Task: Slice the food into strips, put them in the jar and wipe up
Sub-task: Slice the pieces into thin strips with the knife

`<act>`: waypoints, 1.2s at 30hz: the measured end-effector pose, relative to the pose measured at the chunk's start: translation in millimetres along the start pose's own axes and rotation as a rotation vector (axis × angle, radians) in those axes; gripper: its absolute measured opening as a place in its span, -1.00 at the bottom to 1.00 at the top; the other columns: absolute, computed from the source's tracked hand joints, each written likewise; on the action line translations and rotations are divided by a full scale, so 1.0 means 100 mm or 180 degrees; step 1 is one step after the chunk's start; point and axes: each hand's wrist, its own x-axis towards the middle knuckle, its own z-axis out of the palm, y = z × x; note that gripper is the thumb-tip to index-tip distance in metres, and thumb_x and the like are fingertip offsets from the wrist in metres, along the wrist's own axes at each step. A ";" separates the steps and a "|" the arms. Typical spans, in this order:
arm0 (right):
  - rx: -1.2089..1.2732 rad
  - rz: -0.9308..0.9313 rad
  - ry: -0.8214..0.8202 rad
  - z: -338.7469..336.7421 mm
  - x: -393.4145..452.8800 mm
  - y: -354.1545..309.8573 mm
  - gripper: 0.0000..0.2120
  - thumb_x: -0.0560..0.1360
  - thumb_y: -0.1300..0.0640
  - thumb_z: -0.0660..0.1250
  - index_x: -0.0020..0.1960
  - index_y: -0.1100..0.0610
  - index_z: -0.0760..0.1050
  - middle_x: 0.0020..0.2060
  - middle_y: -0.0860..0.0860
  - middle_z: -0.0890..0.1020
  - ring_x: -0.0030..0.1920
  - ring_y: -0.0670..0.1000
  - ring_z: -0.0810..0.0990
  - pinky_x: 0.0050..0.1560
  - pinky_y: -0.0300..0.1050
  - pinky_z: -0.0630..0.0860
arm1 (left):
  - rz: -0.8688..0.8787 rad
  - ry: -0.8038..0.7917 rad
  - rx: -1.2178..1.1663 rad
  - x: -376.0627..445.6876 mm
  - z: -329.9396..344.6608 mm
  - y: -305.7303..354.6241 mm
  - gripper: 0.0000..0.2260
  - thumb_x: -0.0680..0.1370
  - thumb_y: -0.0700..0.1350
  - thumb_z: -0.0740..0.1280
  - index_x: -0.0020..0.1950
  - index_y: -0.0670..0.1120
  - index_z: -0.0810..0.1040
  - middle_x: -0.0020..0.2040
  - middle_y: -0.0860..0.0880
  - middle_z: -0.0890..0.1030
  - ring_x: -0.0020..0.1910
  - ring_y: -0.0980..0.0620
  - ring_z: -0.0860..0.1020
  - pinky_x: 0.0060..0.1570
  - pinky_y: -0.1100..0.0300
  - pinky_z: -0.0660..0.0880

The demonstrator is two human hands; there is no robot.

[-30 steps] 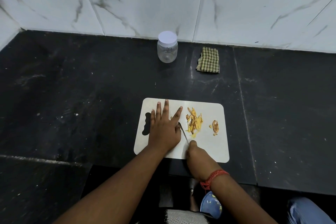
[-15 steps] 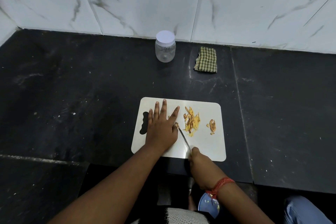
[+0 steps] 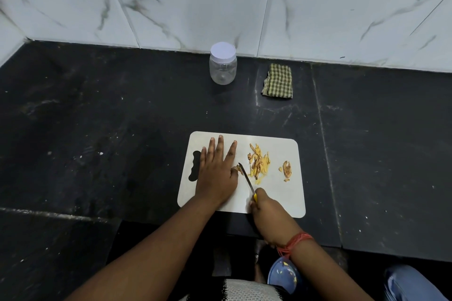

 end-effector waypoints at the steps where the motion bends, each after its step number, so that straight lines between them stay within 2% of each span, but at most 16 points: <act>1: -0.0048 -0.0020 0.0013 0.02 0.02 0.00 -0.93 0.64 0.20 0.04 0.06 0.19 0.26 -0.24 0.10 0.49 -0.28 0.12 0.46 -0.32 -0.07 0.29 | -0.0009 -0.0009 -0.0005 0.00 0.00 0.01 -0.39 0.65 0.02 0.06 0.65 0.11 -0.14 0.65 -0.10 -0.17 0.61 -0.11 -0.26 0.56 -0.09 -0.28; 9: -0.0219 -0.0008 0.0007 0.07 0.06 0.00 -0.97 0.62 0.25 0.05 0.01 0.15 0.19 -0.25 0.12 0.48 -0.31 0.11 0.37 -0.29 -0.07 0.21 | -0.0069 -0.0069 -0.0041 0.01 -0.03 0.03 -0.37 0.58 0.04 -0.02 0.65 0.12 -0.13 0.65 -0.12 -0.17 0.62 -0.14 -0.25 0.56 -0.10 -0.28; 13: -0.0229 0.0028 -0.0009 0.07 0.07 -0.02 -0.95 0.62 0.27 0.04 0.01 0.15 0.18 -0.12 0.25 0.59 -0.34 0.09 0.34 -0.30 -0.06 0.16 | -0.0058 -0.0047 -0.0047 0.01 -0.02 0.03 -0.36 0.56 0.03 -0.02 0.65 0.11 -0.09 0.65 -0.13 -0.15 0.62 -0.15 -0.23 0.57 -0.12 -0.25; 16: -0.0259 0.0050 -0.0024 0.09 0.08 -0.01 -0.94 0.61 0.29 0.04 0.05 0.17 0.22 -0.10 0.24 0.60 -0.30 0.11 0.37 -0.30 -0.07 0.18 | -0.0048 -0.0032 -0.0058 0.01 -0.02 0.03 -0.36 0.56 0.03 -0.01 0.65 0.11 -0.09 0.65 -0.13 -0.14 0.62 -0.16 -0.22 0.57 -0.13 -0.24; 20: -0.0346 0.0082 0.0001 0.12 0.10 -0.01 -0.81 0.58 0.33 0.04 0.19 0.24 0.26 -0.08 0.22 0.60 -0.28 0.11 0.41 -0.39 -0.12 0.22 | -0.0046 0.0022 -0.0095 0.00 -0.01 0.02 -0.35 0.56 0.03 0.02 0.65 0.12 -0.08 0.66 -0.13 -0.12 0.62 -0.17 -0.19 0.57 -0.17 -0.17; 23: -0.0509 0.0100 -0.0020 0.15 0.11 -0.02 -0.71 0.54 0.37 0.08 0.26 0.25 0.24 -0.03 0.20 0.61 -0.14 0.16 0.56 -0.23 -0.13 0.32 | -0.0006 0.0047 -0.0037 0.01 0.01 0.02 -0.36 0.57 0.04 0.04 0.65 0.14 -0.10 0.65 -0.13 -0.12 0.62 -0.18 -0.19 0.57 -0.16 -0.21; 25: -0.0555 0.0099 -0.0047 0.17 0.13 -0.02 -0.67 0.54 0.37 0.09 0.29 0.27 0.23 -0.01 0.20 0.61 -0.06 0.16 0.60 -0.21 -0.14 0.33 | 0.0006 0.0079 -0.0014 0.01 0.02 0.01 -0.35 0.57 0.04 0.06 0.64 0.15 -0.09 0.66 -0.14 -0.10 0.62 -0.19 -0.17 0.55 -0.14 -0.23; 30: -0.0593 0.0113 -0.0129 0.13 0.13 -0.03 -0.74 0.56 0.36 0.09 0.24 0.28 0.27 -0.02 0.18 0.62 -0.12 0.13 0.58 -0.25 -0.19 0.29 | 0.0062 0.0174 0.0056 0.01 0.04 0.01 -0.37 0.59 0.04 0.11 0.64 0.15 -0.04 0.65 -0.15 -0.05 0.62 -0.22 -0.11 0.54 -0.15 -0.19; 34: -0.0642 0.0082 -0.0187 0.13 0.08 -0.01 -0.75 0.57 0.35 0.10 0.24 0.27 0.27 -0.10 0.11 0.58 -0.30 -0.02 0.40 -0.39 -0.26 0.25 | 0.0065 0.0170 0.0133 0.02 0.06 0.00 -0.37 0.59 0.06 0.10 0.64 0.15 -0.03 0.65 -0.16 -0.03 0.62 -0.24 -0.08 0.55 -0.19 -0.13; 36: -0.0640 0.0111 -0.0186 0.13 0.08 0.01 -0.74 0.57 0.34 0.10 0.26 0.27 0.27 -0.06 0.13 0.60 -0.29 -0.02 0.40 -0.32 -0.27 0.29 | 0.0072 0.0191 0.0164 0.02 0.08 -0.01 -0.38 0.60 0.06 0.13 0.64 0.14 -0.02 0.65 -0.16 -0.02 0.62 -0.24 -0.07 0.54 -0.19 -0.12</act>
